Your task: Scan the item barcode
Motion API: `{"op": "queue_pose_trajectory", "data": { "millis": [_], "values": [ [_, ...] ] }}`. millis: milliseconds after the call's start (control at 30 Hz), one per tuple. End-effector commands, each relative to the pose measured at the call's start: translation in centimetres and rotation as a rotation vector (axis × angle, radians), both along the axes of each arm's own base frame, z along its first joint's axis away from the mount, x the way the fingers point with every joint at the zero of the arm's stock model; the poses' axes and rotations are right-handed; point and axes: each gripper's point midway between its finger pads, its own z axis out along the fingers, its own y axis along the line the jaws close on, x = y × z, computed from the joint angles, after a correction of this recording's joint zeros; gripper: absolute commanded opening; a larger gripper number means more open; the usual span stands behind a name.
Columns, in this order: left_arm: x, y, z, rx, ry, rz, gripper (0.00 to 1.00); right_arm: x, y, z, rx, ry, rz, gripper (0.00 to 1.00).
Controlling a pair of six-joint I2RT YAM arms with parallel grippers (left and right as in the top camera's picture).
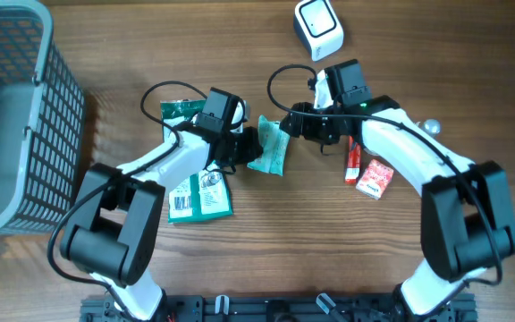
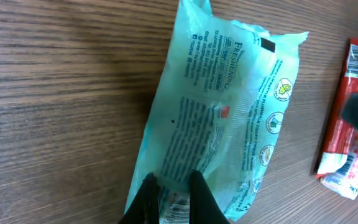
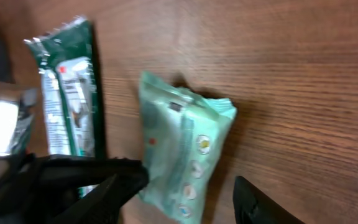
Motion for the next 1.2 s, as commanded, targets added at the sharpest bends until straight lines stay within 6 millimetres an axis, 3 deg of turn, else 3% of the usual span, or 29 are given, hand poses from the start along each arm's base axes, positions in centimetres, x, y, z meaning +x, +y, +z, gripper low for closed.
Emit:
{"op": "queue_pose_trajectory", "data": {
  "millis": [0,100,267,400,567,633,700,767,833,900,933,1033,1167],
  "values": [
    [-0.5,1.2,-2.1,0.086,0.030,0.006,0.04,0.1,0.2,-2.5,-0.003,0.040,0.019,0.57],
    [-0.6,2.2,-2.7,0.141,0.035,0.019,0.04,0.0,1.2,-3.3,0.055,0.057,0.048,0.56],
    [-0.9,2.3,-2.9,0.154,0.029,-0.017,0.04,-0.1,2.6,-4.6,0.139,0.091,0.078,0.45],
    [-0.9,2.3,-2.9,0.154,0.029,-0.017,0.04,-0.3,3.0,-5.1,0.161,0.108,0.089,0.20],
    [-0.8,2.3,-2.8,0.154,0.028,-0.017,0.04,0.1,3.1,-4.8,0.166,0.080,0.099,0.04],
    [-0.1,2.3,-1.6,0.143,-0.003,-0.014,0.04,0.3,3.5,-3.5,0.187,0.027,0.139,0.04],
    [1.4,2.5,1.1,0.117,-0.067,0.010,0.04,0.7,3.6,-1.5,0.195,-0.034,0.162,0.04],
    [3.5,3.6,6.2,0.079,-0.168,0.062,0.04,0.6,3.6,0.7,0.196,-0.094,0.191,0.04],
    [4.4,5.2,10.0,0.058,-0.238,0.108,0.04,0.2,3.5,2.3,0.186,-0.136,0.229,0.04],
    [4.2,7.7,12.2,0.073,-0.264,0.170,0.04,-0.6,3.2,3.6,0.175,-0.156,0.262,0.04],
    [4.0,9.1,12.3,0.105,-0.255,0.203,0.04,-0.9,3.1,3.7,0.173,-0.149,0.263,0.05],
    [1.7,14.7,9.8,0.313,-0.121,0.317,0.04,-1.5,2.9,3.3,0.166,-0.106,0.256,0.04],
    [-0.6,17.2,5.9,0.453,0.032,0.330,0.04,-1.8,2.8,3.1,0.160,-0.093,0.253,0.04]
  ]
}}
